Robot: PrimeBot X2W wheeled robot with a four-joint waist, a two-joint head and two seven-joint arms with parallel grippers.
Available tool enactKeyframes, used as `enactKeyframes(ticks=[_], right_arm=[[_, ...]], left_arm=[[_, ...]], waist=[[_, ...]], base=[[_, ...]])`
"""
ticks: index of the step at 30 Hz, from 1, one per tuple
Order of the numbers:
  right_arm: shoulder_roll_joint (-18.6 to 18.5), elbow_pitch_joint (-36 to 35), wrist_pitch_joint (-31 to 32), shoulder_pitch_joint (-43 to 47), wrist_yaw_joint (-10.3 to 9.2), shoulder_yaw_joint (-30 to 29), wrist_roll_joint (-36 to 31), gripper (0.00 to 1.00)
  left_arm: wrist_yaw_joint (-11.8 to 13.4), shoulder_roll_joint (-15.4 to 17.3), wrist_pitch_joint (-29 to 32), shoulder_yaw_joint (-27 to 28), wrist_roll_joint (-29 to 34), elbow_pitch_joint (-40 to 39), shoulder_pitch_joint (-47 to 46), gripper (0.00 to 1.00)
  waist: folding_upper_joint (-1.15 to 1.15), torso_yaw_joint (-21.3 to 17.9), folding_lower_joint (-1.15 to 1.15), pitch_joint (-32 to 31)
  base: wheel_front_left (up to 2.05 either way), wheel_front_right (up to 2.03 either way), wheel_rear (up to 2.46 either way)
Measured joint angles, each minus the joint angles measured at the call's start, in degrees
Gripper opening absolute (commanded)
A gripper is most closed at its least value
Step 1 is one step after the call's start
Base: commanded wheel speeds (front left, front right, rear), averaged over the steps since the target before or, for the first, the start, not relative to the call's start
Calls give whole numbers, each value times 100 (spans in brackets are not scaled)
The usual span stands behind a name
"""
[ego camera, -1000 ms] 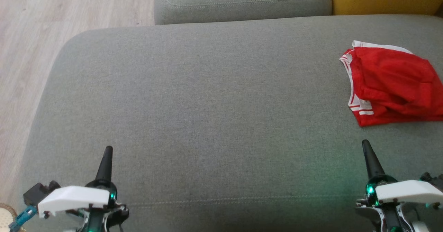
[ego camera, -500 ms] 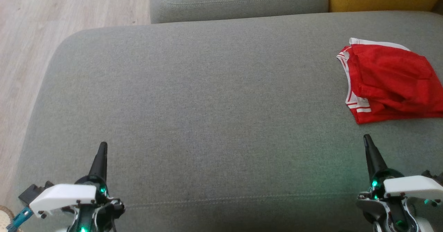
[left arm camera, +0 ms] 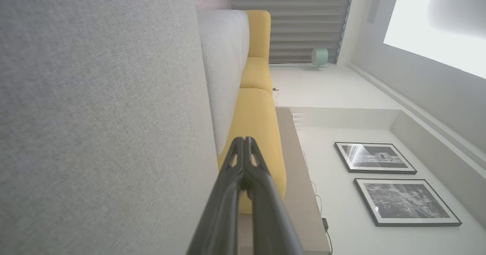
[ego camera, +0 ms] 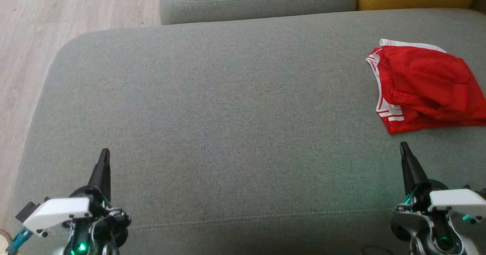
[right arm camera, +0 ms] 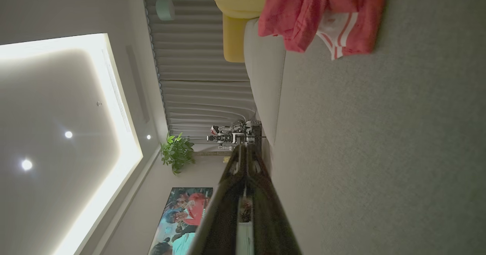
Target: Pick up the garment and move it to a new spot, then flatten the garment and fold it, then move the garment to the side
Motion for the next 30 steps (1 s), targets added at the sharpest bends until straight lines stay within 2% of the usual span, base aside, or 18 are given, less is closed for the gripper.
enactKeyframes(ticks=[30], right_arm=[[-2, 3, 24, -60, 0, -20, 108, 0]], left_arm=[[-16, -20, 53, 123, -86, 5, -38, 0]], waist=[[0, -3, 0, 1]], base=[[0, 0, 0]])
